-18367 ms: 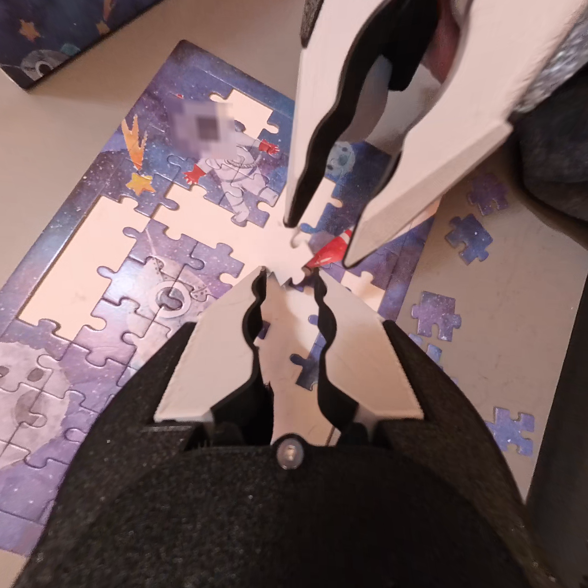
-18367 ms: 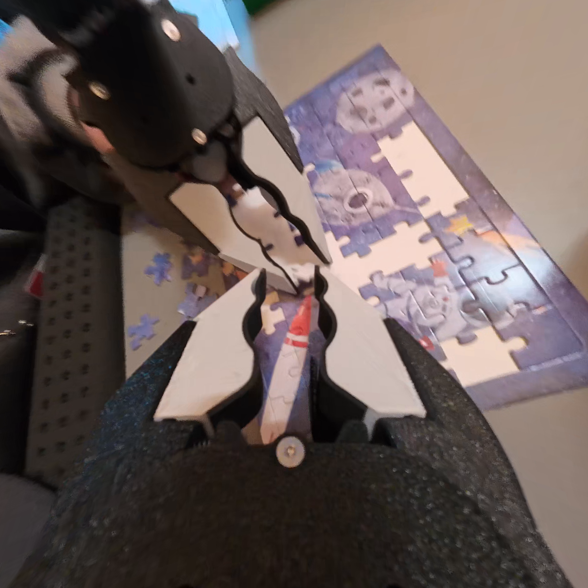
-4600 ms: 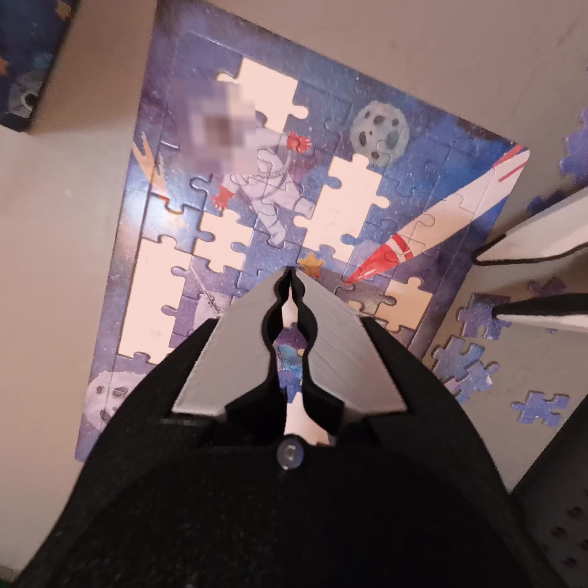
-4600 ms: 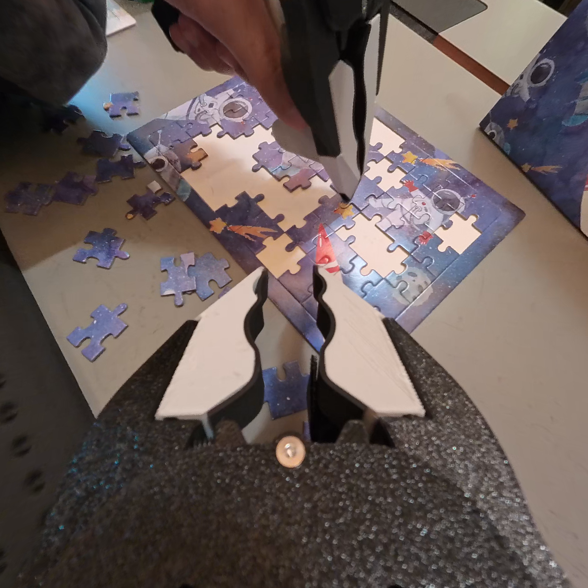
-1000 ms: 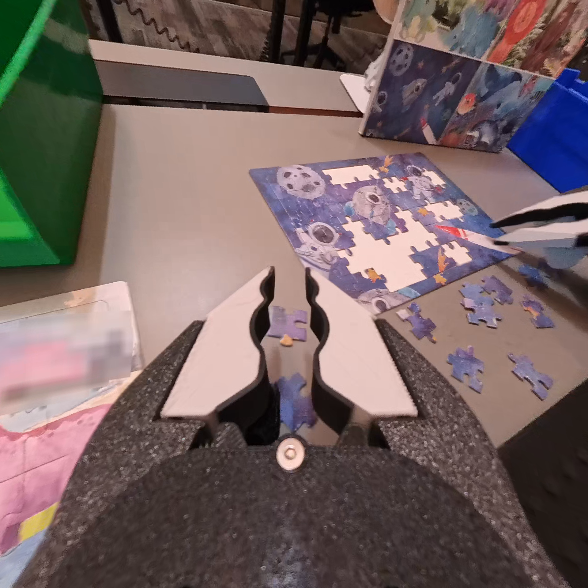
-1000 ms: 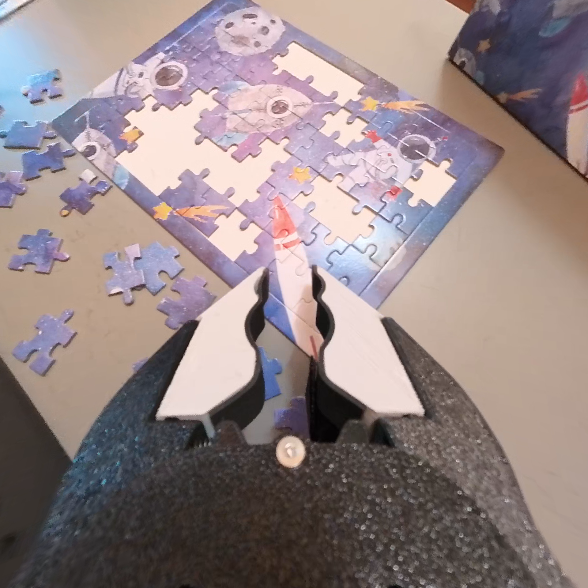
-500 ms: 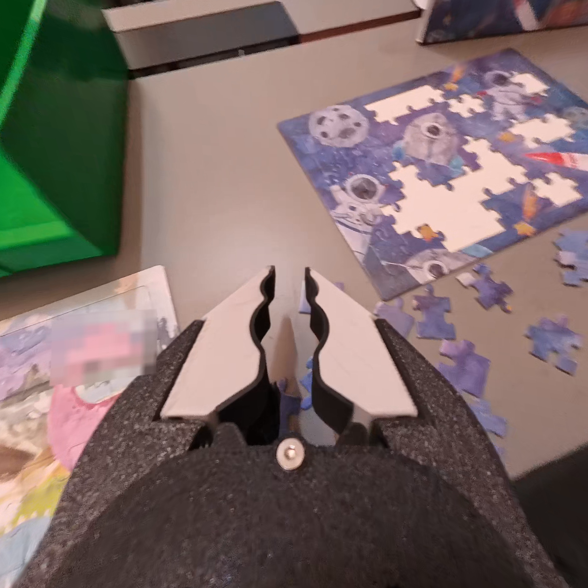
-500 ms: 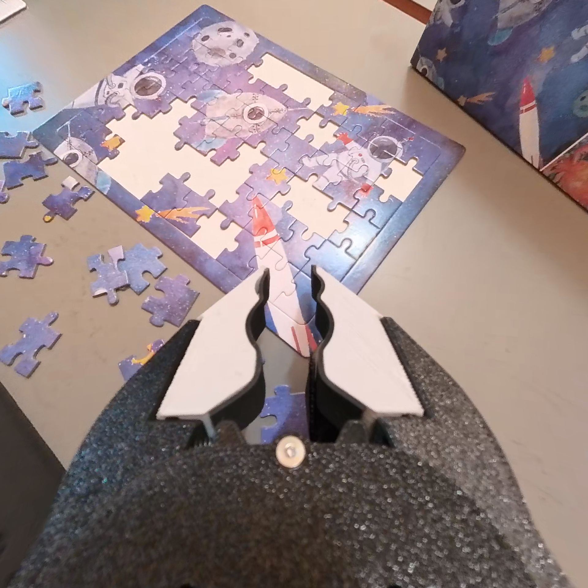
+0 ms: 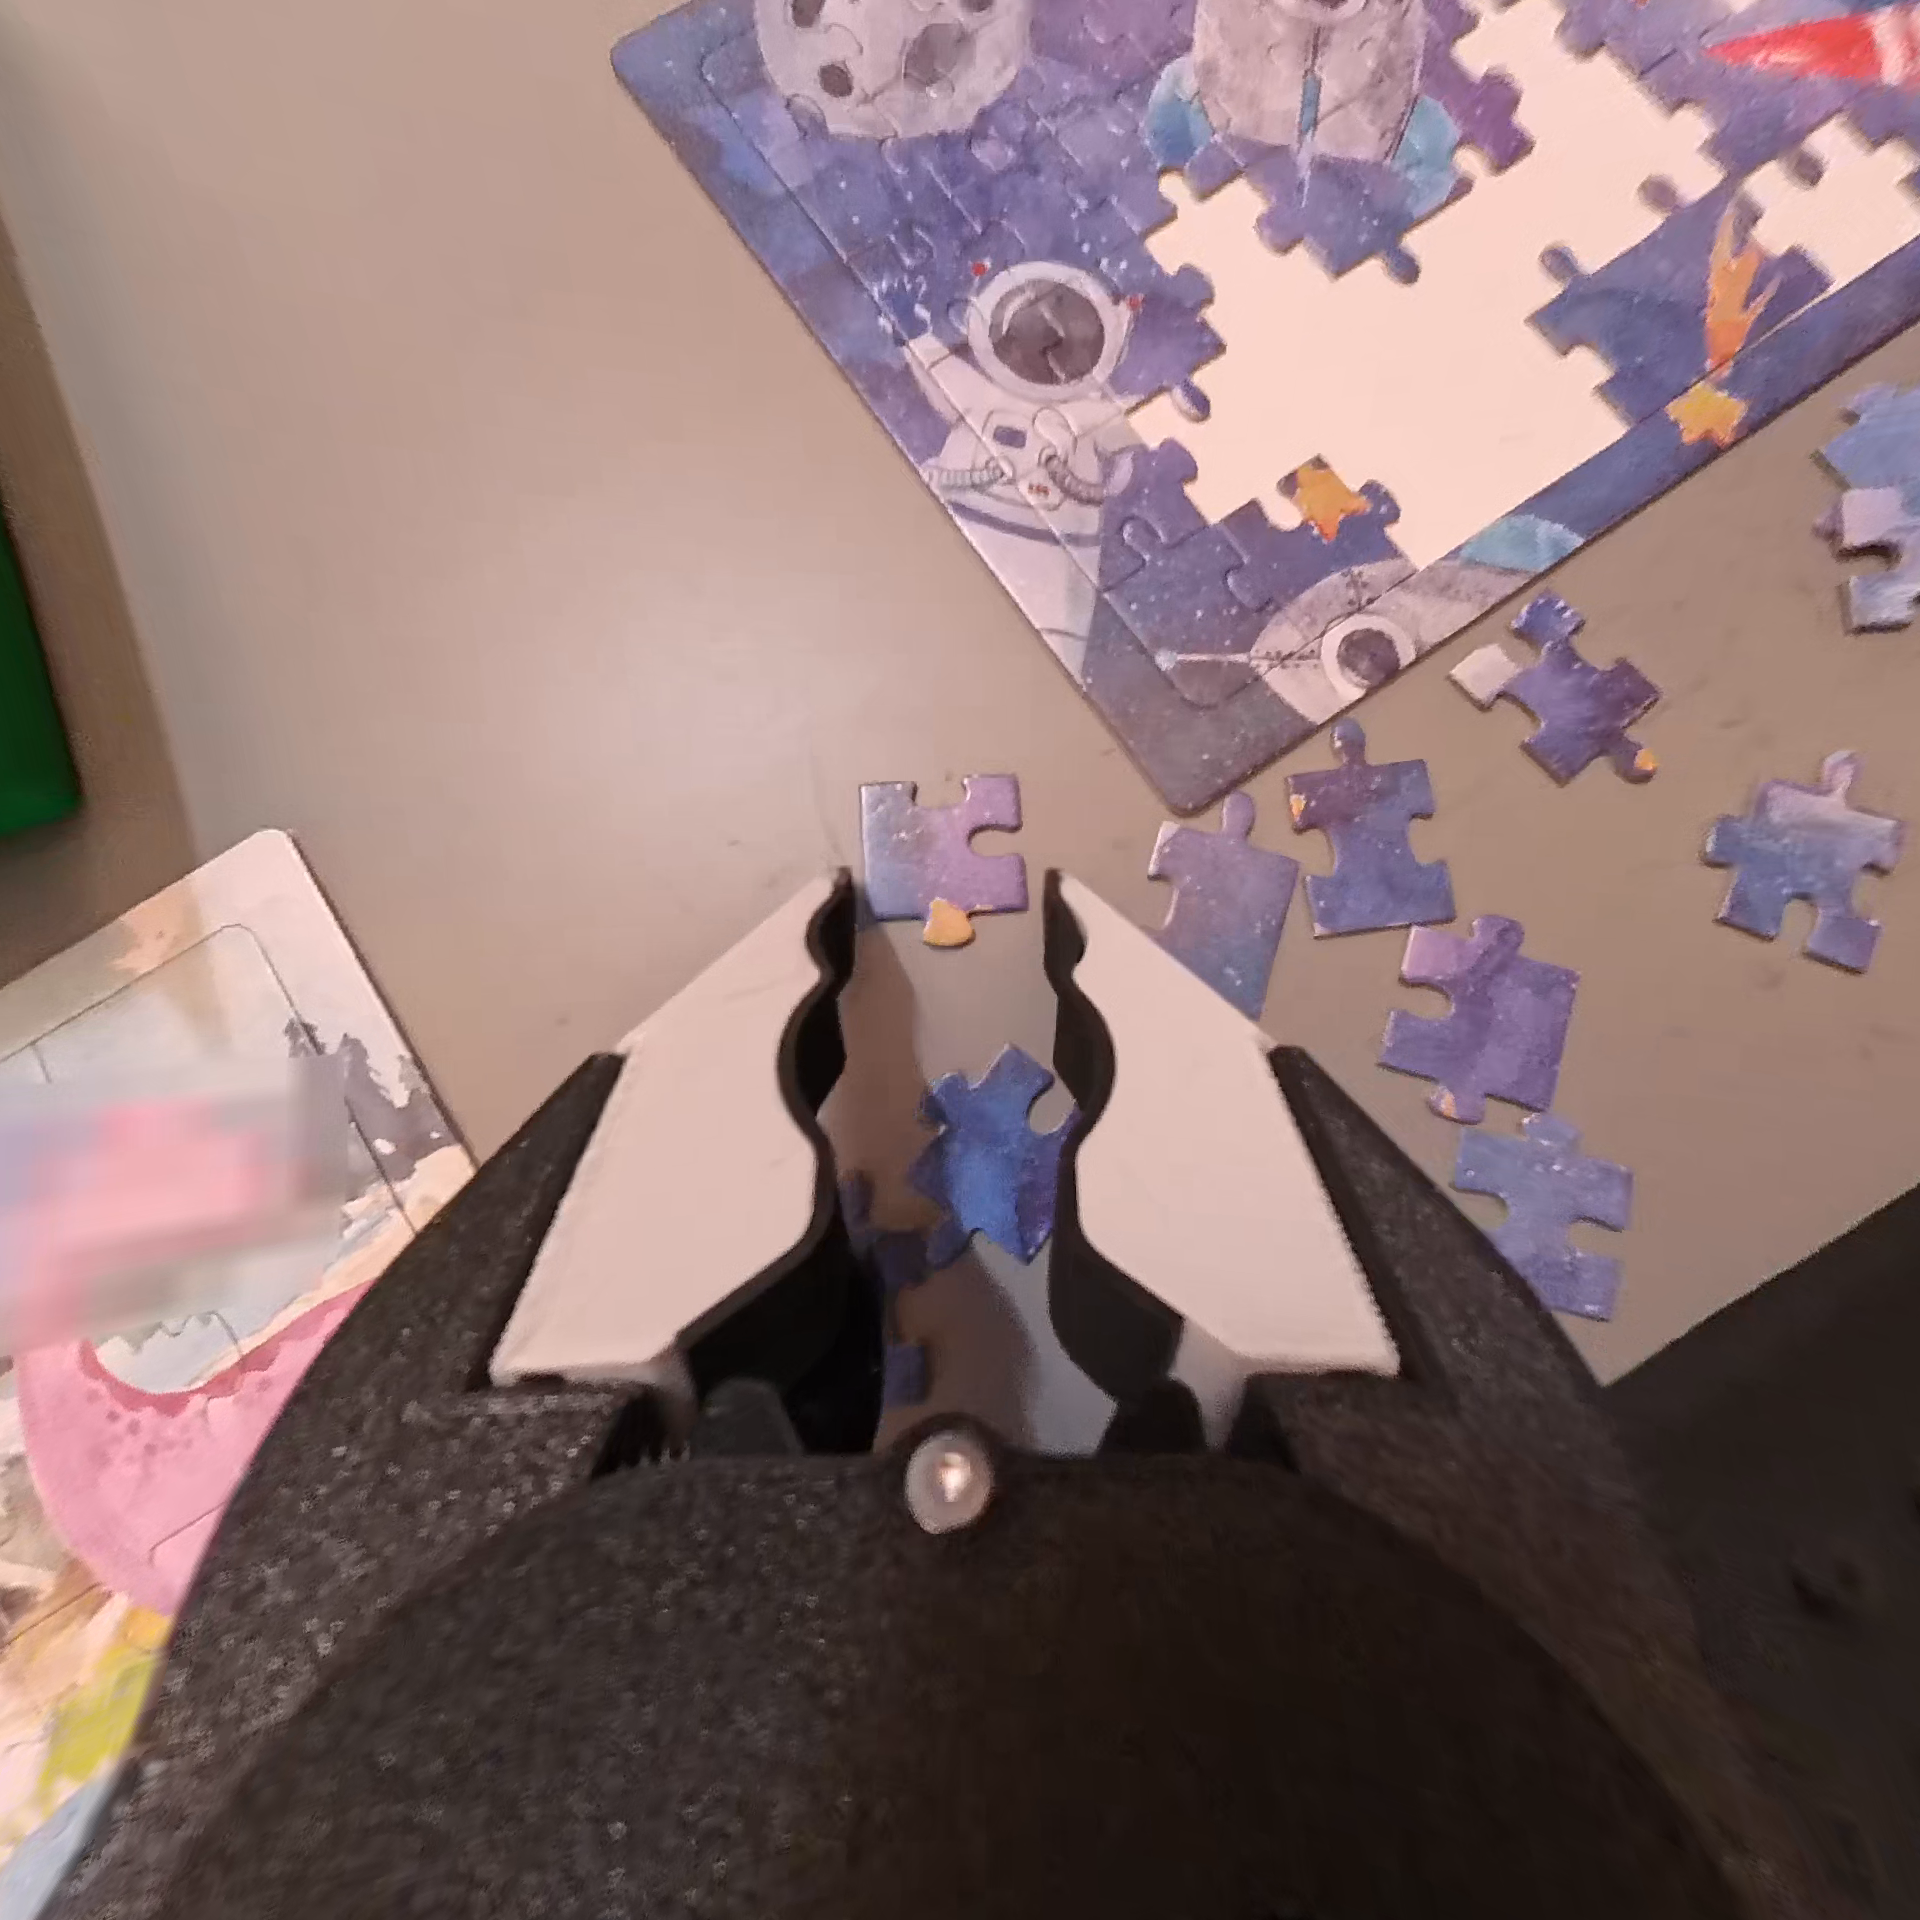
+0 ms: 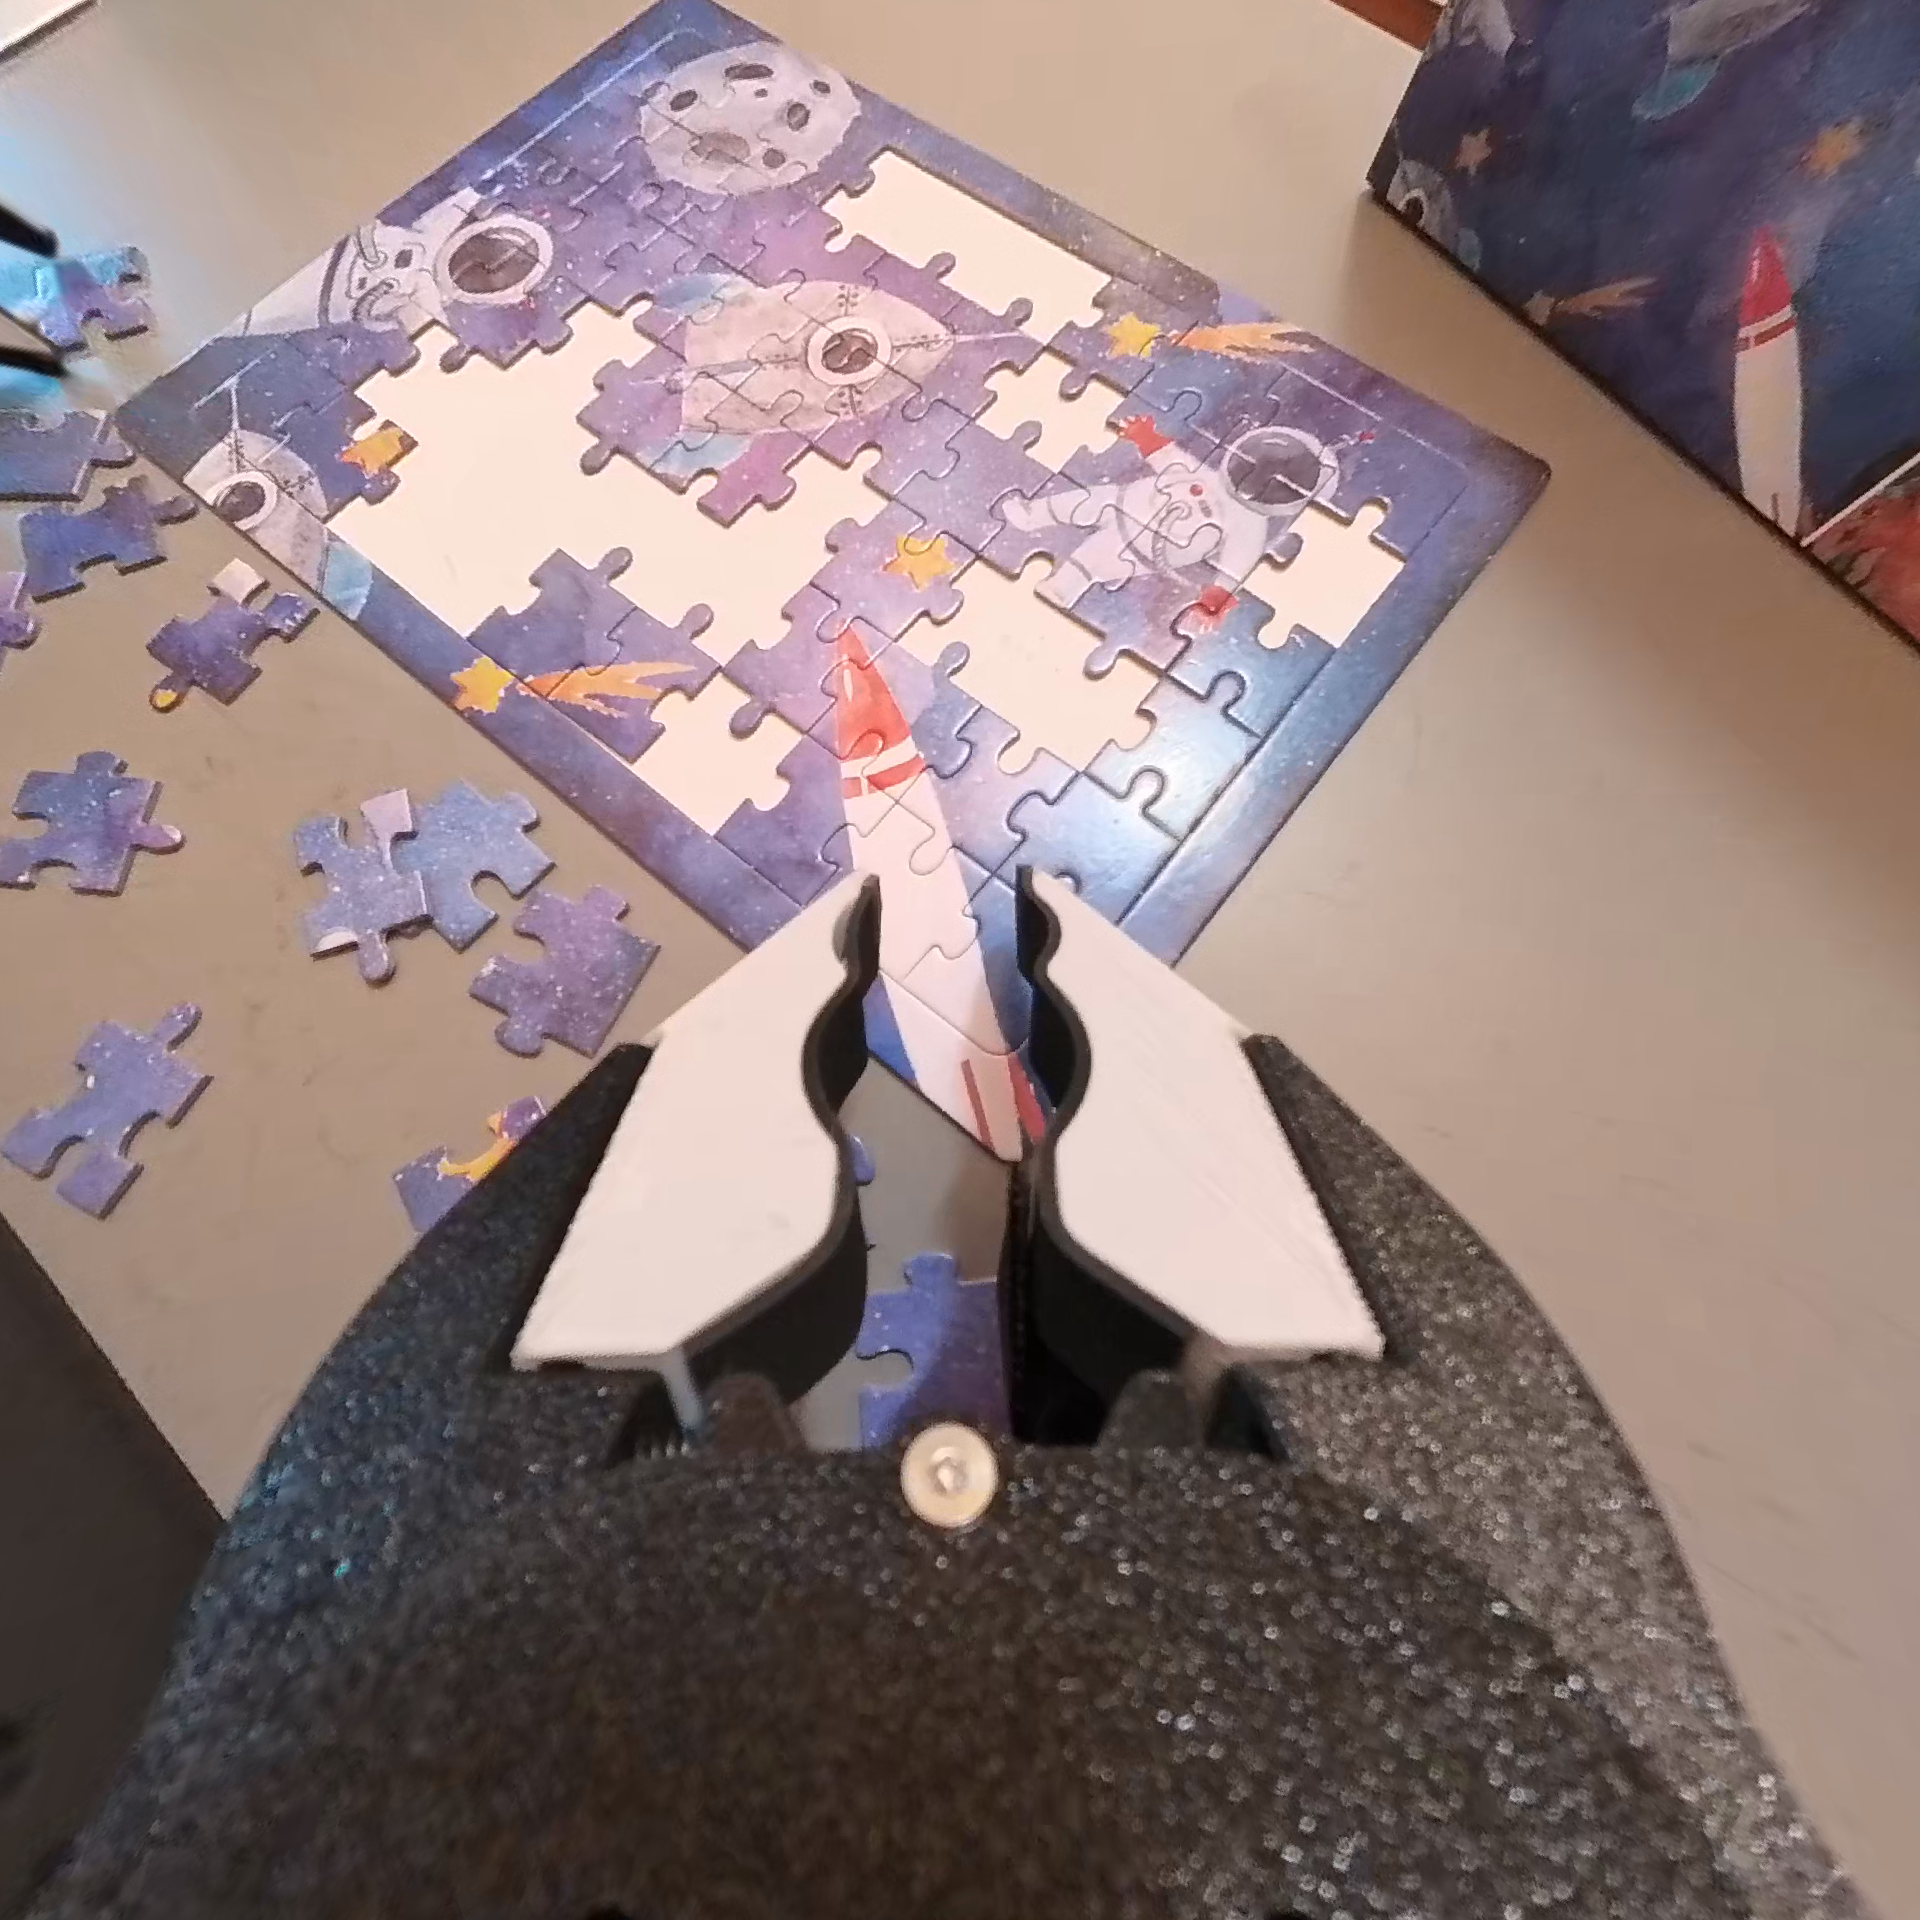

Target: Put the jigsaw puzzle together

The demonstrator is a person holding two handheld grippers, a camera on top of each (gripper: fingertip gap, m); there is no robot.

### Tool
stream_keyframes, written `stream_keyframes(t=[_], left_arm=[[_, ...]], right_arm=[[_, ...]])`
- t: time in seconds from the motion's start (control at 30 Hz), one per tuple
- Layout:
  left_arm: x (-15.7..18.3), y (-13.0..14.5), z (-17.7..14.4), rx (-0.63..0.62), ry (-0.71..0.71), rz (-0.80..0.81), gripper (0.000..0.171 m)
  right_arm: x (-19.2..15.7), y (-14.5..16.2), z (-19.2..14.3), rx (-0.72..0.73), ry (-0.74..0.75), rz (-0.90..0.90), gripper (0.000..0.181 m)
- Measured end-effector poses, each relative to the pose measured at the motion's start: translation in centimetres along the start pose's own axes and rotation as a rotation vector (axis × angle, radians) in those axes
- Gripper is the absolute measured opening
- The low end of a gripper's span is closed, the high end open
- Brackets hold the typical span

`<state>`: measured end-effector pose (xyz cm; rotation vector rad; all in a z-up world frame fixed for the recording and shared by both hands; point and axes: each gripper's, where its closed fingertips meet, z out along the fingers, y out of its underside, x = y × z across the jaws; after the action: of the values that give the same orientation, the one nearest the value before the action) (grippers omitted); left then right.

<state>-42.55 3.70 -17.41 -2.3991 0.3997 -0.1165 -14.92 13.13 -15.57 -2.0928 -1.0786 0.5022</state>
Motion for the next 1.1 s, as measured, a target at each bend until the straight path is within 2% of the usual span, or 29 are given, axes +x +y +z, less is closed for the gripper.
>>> stream_keyframes(t=[0.13, 0.23, 0.67, 0.87, 1.1], left_arm=[[-0.3, 0.0, 0.0, 0.003, -0.015, 0.003, 0.045], [0.1, 0.1, 0.0, 0.008, 0.038, -0.026, 0.035], [-0.5, -0.4, -0.3, 0.035, 0.003, -0.038, 0.030], [1.6, -2.7, -1.5, 0.147, 0.043, 0.069, 0.030], [5.5, -3.8, -2.1, 0.234, 0.128, 0.253, 0.030]], right_arm=[[0.0, 0.1, 0.1, -0.005, 0.000, -0.002, 0.026], [-0.1, 0.1, 0.1, -0.006, -0.002, -0.003, 0.026], [-0.3, 0.3, 0.2, -0.014, -0.009, -0.010, 0.026], [-0.6, 0.3, 0.3, -0.017, -0.014, -0.023, 0.026], [-0.8, 0.3, 0.3, -0.020, -0.018, -0.029, 0.026]])
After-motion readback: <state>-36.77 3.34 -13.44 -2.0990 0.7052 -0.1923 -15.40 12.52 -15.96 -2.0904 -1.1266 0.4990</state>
